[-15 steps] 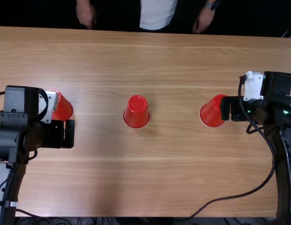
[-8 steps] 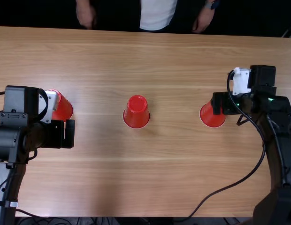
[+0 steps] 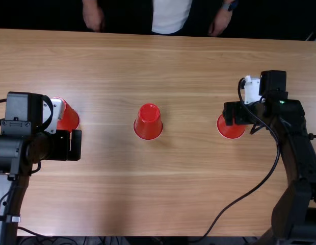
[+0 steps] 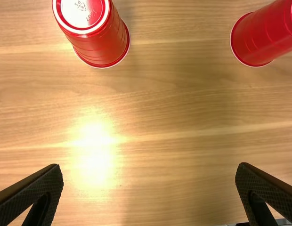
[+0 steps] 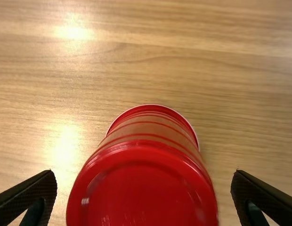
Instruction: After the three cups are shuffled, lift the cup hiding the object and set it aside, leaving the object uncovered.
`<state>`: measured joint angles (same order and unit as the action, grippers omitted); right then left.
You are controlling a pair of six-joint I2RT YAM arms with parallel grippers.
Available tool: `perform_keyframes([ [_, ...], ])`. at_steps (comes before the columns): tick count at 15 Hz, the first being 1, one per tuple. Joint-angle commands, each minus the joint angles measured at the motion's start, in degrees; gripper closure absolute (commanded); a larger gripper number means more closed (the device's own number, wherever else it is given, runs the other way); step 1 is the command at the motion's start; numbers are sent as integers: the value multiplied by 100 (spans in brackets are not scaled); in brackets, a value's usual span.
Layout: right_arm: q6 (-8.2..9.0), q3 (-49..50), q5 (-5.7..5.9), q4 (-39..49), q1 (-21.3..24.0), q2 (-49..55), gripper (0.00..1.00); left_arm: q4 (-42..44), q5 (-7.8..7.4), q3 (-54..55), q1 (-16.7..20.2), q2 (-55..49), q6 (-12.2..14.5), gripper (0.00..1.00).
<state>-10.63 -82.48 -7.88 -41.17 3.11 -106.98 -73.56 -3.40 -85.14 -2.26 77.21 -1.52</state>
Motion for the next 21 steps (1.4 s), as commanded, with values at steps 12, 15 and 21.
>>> perform_keyframes([
  [12, 9, -67, -45, -87, -188, 845, 85, -6, 13, -178, -11, 5, 25, 0],
  [15, -2, -67, -45, -77, -144, 1346, 85, -6, 13, -178, -11, 5, 15, 0],
  [21, -44, 505, 18, -34, 383, 2164, 84, 5, 2, -178, -37, 13, 25, 0],
])
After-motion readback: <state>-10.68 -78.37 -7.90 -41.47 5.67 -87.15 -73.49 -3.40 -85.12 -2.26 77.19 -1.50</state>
